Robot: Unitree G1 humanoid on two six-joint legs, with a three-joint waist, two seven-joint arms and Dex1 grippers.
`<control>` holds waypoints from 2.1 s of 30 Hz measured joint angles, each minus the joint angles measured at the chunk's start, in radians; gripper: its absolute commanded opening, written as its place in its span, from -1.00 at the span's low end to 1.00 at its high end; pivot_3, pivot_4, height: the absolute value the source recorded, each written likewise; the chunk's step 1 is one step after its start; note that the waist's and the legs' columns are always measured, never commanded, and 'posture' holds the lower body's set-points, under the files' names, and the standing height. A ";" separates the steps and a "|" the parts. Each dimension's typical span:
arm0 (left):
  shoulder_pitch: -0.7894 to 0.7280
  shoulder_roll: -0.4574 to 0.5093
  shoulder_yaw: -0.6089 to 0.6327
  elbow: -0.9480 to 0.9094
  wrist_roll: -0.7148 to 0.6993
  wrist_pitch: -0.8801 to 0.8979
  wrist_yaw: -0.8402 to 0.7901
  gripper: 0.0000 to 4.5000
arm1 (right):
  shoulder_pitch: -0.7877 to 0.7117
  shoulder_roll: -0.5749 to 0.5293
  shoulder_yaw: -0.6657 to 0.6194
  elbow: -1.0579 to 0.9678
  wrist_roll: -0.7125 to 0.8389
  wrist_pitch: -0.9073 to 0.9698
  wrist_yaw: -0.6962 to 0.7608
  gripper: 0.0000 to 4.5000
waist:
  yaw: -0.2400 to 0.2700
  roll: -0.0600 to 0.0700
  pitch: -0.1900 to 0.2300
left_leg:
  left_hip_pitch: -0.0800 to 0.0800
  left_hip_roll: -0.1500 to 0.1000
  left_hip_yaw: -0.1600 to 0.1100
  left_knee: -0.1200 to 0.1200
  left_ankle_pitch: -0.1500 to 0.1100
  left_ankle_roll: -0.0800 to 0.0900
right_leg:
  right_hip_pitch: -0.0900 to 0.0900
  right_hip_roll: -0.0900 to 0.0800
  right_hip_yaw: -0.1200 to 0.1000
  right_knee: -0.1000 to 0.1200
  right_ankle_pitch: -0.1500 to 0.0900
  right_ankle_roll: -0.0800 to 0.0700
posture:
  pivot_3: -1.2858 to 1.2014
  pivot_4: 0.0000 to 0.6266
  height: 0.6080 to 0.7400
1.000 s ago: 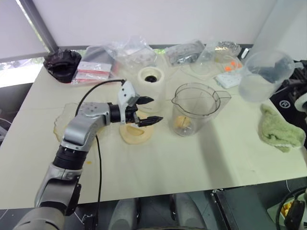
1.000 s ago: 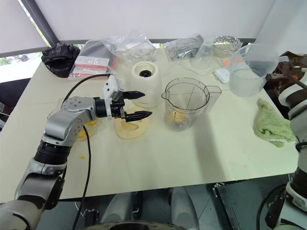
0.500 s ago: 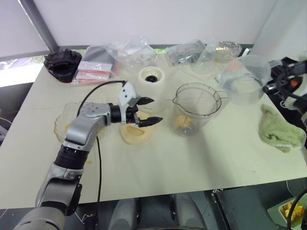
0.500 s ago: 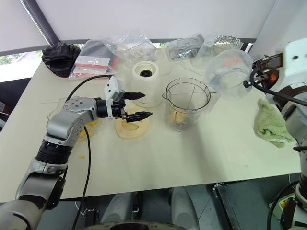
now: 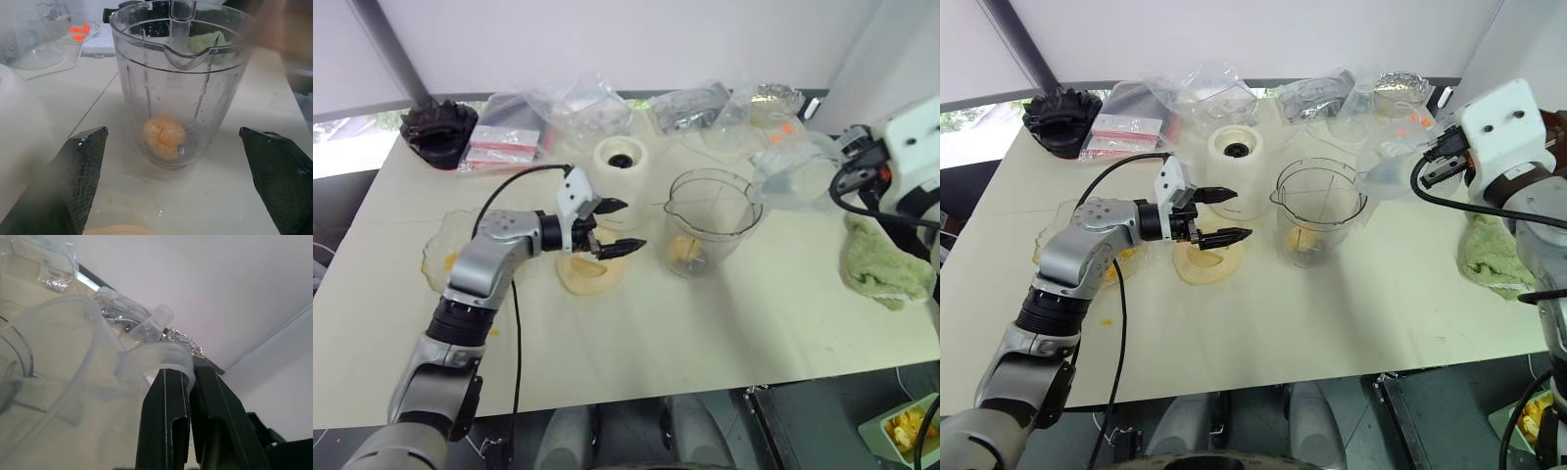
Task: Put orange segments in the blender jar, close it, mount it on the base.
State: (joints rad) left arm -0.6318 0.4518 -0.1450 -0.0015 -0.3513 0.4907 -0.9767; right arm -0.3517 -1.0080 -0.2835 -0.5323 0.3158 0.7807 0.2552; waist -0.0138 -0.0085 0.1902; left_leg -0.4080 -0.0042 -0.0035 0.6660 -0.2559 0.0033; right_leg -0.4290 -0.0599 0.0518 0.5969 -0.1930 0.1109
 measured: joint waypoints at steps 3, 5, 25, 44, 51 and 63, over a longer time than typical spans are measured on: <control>0.001 0.000 0.000 0.000 0.002 0.000 0.004 1.00 | -0.003 -0.006 0.013 0.021 -0.042 -0.029 0.026 -0.97 | 0.000 0.000 0.000 | 0.000 0.000 0.000 0.000 0.000 0.000 | 0.000 0.000 0.000 0.000 0.000 0.000 | 0.03 -0.52 1.00; 0.001 0.000 0.000 0.000 0.003 0.000 0.005 1.00 | -0.008 -0.006 0.023 0.029 -0.063 -0.035 0.036 -0.97 | 0.000 0.000 0.000 | 0.000 0.000 0.000 0.000 0.000 0.000 | 0.000 0.000 0.000 0.000 0.000 0.000 | 0.03 -0.52 1.00; 0.002 -0.008 0.000 0.000 0.003 -0.002 0.017 1.00 | -0.034 -0.005 0.034 0.055 -0.195 -0.078 0.128 -0.97 | 0.000 0.000 0.000 | 0.000 0.000 0.000 0.000 0.000 0.000 | 0.000 0.000 0.000 0.000 0.000 0.000 | 0.03 -0.52 1.00; 0.002 -0.017 0.001 0.002 0.000 0.005 0.015 1.00 | -0.166 0.492 -0.432 0.009 -0.007 0.484 -0.048 -0.97 | 0.001 0.000 0.000 | 0.000 0.000 -0.001 0.000 0.000 0.000 | 0.000 0.000 -0.001 0.001 0.000 0.001 | 0.03 -0.52 1.00; -0.011 -0.008 0.003 0.009 -0.008 0.023 0.011 1.00 | -0.057 0.650 -0.669 0.231 0.065 0.237 -0.051 -0.97 | 0.000 0.000 0.000 | 0.000 0.000 -0.001 0.000 0.000 0.000 | 0.000 0.000 -0.001 0.001 0.002 0.003 | 0.03 -0.52 1.00; -0.026 0.019 0.005 0.010 -0.010 0.045 0.004 1.00 | 0.019 0.669 -0.638 0.743 0.084 -0.295 -0.035 -0.97 | -0.029 0.001 0.000 | 0.001 0.000 -0.001 -0.001 0.000 0.000 | 0.000 0.002 0.000 0.002 0.002 0.003 | 0.03 -0.52 1.00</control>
State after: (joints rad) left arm -0.6576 0.4710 -0.1395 0.0081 -0.3618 0.5358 -0.9729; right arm -0.3328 -0.3395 -0.9220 0.2111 0.3998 0.4859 0.2205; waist -0.0429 -0.0071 0.1897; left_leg -0.4065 -0.0043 -0.0041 0.6646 -0.2559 0.0033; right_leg -0.4288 -0.0582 0.0520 0.5989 -0.1912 0.1142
